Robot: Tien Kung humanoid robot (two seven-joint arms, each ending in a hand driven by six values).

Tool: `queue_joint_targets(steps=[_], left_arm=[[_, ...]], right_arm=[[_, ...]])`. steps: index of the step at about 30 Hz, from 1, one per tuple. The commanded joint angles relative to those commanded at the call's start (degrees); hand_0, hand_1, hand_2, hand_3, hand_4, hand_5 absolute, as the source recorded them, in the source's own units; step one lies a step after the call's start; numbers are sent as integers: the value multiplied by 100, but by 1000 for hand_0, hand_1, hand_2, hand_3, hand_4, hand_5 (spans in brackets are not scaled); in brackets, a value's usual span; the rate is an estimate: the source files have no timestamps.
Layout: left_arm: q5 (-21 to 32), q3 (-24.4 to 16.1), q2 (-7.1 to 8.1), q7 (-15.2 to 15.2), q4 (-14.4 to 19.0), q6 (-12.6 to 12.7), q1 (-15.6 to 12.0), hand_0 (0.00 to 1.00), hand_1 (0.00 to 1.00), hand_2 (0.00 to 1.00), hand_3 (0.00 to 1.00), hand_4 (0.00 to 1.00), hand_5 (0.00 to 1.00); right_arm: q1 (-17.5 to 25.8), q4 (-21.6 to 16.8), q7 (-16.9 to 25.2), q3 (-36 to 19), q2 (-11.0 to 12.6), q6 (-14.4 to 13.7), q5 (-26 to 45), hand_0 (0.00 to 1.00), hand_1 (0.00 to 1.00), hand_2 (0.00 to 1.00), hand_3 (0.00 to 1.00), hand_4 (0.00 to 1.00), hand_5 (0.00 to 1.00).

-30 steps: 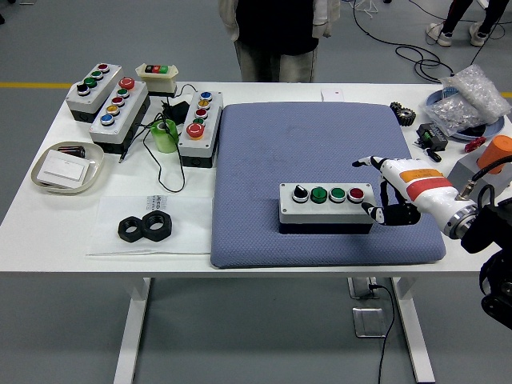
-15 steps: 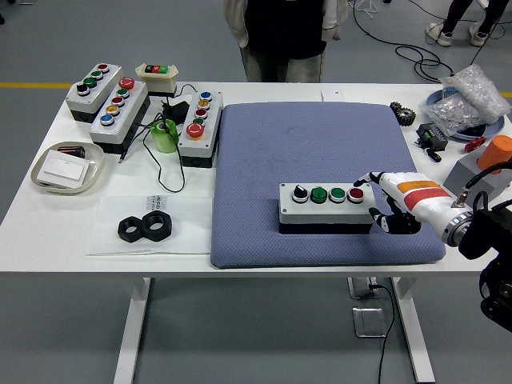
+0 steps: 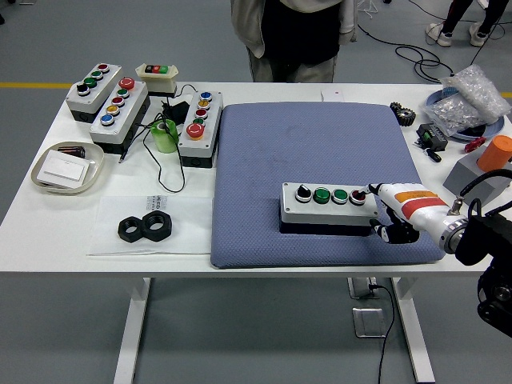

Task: Pick up the button,place it on the desk,press the button,press the button

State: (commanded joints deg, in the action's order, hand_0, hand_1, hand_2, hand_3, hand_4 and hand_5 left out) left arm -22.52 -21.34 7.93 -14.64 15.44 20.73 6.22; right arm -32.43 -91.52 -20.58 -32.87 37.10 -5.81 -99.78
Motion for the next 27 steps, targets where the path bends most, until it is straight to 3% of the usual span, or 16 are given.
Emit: queue_joint_targets(steps=[12, 27], left_arm=[[-29, -16, 4, -14, -2, -8, 10, 735, 776, 845, 760, 531, 998], [13, 11, 0, 5, -3, 3, 17, 735, 776, 845, 761, 529, 998]], right_arm=[[-46, -307, -34, -232, 55, -166, -22, 155, 2, 75, 763, 558, 2], [-200, -128, -85, 31, -217, -118, -24, 155, 2, 77, 768, 558, 2]])
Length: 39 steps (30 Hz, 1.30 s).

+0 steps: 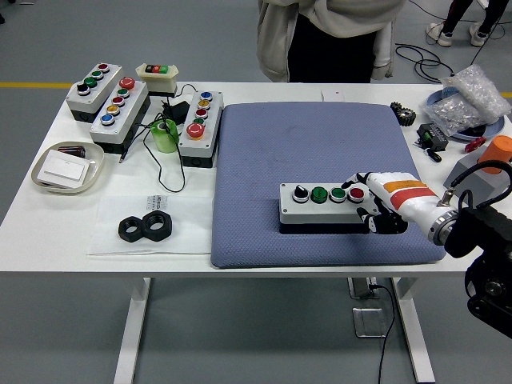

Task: Pick up the button,place it on the desk,press the button,press the button

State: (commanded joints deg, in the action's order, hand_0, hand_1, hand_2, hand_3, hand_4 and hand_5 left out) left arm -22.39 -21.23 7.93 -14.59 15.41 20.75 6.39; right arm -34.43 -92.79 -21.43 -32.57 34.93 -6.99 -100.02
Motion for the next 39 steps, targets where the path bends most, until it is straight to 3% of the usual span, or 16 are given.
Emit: queue_joint_targets(steps=[18, 23, 27, 28, 34, 35, 39], left_arm=[[6, 4, 7, 9, -3, 0, 6, 735, 776, 846, 761, 529, 998], [17, 8, 6, 15, -4, 2, 10, 735, 776, 845, 760, 529, 998], [6, 1, 7, 9, -4, 1, 4, 735, 776, 845, 760, 529, 998], [6, 0, 7, 9, -4, 1, 3, 735, 776, 845, 761, 530, 998], [-9, -11, 5, 7, -6, 0, -13, 735, 776, 845, 761, 530, 998], [-10, -10, 6, 7, -8, -1, -15, 735, 776, 845, 761, 530, 998], [-32, -31, 6, 2, -12, -4, -22, 735, 776, 845, 761, 530, 998]], right_arm=[[-94, 119, -109, 316, -115, 119, -28, 157, 2, 79, 774, 551, 2], [-2, -52, -95, -27, -58, -61, -69, 188, 2, 117, 806, 506, 2], [130, -246, 144, -499, 55, -493, 355, 188, 2, 117, 806, 506, 2], [143, -253, 176, -557, 62, -583, 466, 436, 301, 416, 896, 595, 49], [370, -129, 1117, -1176, 51, -1557, 1783, 436, 301, 416, 896, 595, 49], [426, -87, 1337, -1330, 39, -1719, 2006, 802, 661, 699, 913, 618, 90], [571, 69, 2066, -1776, 18, -2095, 3012, 802, 661, 699, 913, 618, 90]])
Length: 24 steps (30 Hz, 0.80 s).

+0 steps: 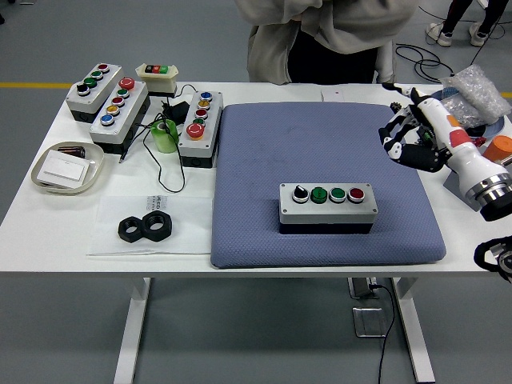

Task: Pick up the button,place it on the desk,press the button,press the button

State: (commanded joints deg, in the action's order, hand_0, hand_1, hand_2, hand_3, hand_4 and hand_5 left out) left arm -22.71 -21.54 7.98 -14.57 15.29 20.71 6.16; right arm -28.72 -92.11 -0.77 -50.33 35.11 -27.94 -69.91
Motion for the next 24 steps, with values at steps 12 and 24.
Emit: queue_joint_targets(steps=[12, 24], left_arm=[[-123, -115, -8, -32, -22, -15, -56, 735, 776, 845, 761, 530, 998], [-401, -321, 1, -108, -43, -33, -130, 735, 776, 845, 761, 528, 998]], right_arm=[[217, 313, 572, -351, 17, -343, 2868, 869, 761, 840, 889, 634, 164], [410, 371, 628, -471, 1, -416, 4864, 877, 775, 849, 875, 635, 191]])
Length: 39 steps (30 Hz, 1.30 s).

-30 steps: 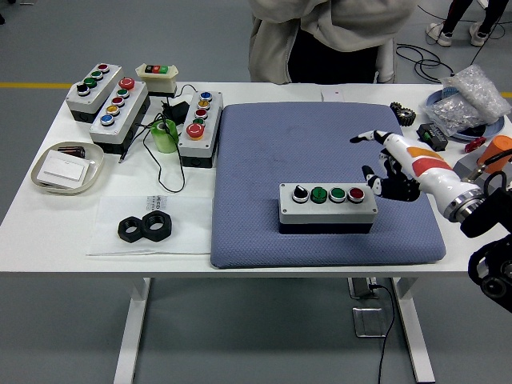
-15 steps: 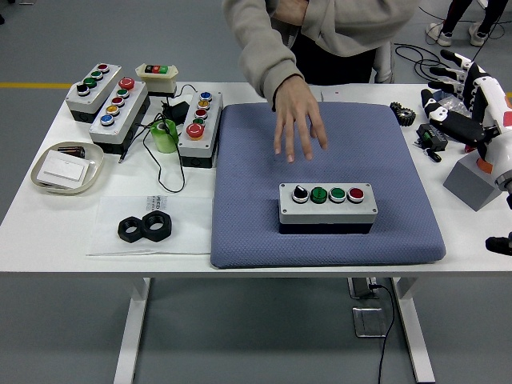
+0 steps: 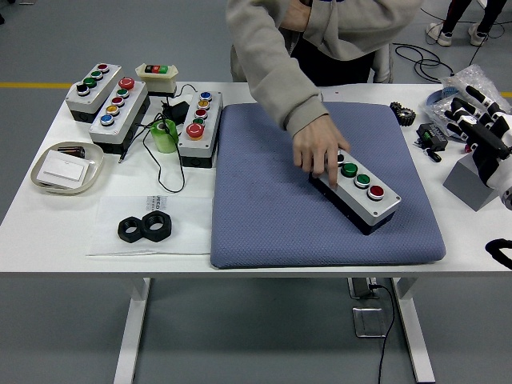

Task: Pick up the button,place it on the desk,press the button,press the button

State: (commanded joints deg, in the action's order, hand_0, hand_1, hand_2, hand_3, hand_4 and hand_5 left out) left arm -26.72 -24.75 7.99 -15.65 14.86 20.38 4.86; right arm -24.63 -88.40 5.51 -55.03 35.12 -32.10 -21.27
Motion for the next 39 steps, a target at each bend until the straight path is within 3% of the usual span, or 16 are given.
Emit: queue_joint_targets(steps=[10, 13, 14, 18, 19, 20, 28, 34, 39], left_arm=[[-164, -121, 2, -38, -8, -10, -63, 733, 775, 844, 761, 528, 998], [-162, -119, 4, -33, -10, -16, -64, 733, 775, 844, 761, 528, 998], [-156, -116, 4, -30, -11, -16, -64, 734, 774, 845, 761, 528, 998], [-96, -83, 2, -11, -12, -16, -64, 734, 774, 845, 761, 528, 998], [-64, -63, 1, -3, -11, -14, -64, 734, 774, 845, 761, 528, 998], [-25, -37, 0, 5, -8, -12, -68, 734, 775, 844, 761, 527, 998], [84, 34, -1, 33, -3, -9, -102, 733, 775, 844, 761, 526, 998], [204, 117, 14, 69, 4, -4, -74, 733, 774, 844, 760, 525, 998], [237, 144, 20, 74, 9, 0, -61, 733, 774, 844, 760, 525, 998]], right_arm=[[69, 35, -19, 19, -22, -88, -192, 884, 779, 849, 868, 631, 197], [60, 55, -184, 32, -30, -335, -715, 884, 779, 849, 868, 631, 197], [57, 59, -227, 38, -33, -385, -938, 915, 804, 876, 885, 659, 143], [38, 63, -415, 84, -41, -463, -1609, 915, 804, 876, 885, 659, 143], [25, 68, -521, 108, -46, -483, -1819, 915, 804, 876, 885, 659, 143], [14, 73, -646, 143, -56, -488, -2025, 968, 858, 931, 956, 745, 80], [-38, 39, -1410, 373, -100, -452, -3513, 982, 876, 944, 974, 760, 68], [-79, -129, -2332, 541, -115, -287, -4754, 998, 896, 976, 989, 780, 66], [-121, -217, -2851, 713, -164, -206, -5625, 998, 908, 990, 998, 808, 67]])
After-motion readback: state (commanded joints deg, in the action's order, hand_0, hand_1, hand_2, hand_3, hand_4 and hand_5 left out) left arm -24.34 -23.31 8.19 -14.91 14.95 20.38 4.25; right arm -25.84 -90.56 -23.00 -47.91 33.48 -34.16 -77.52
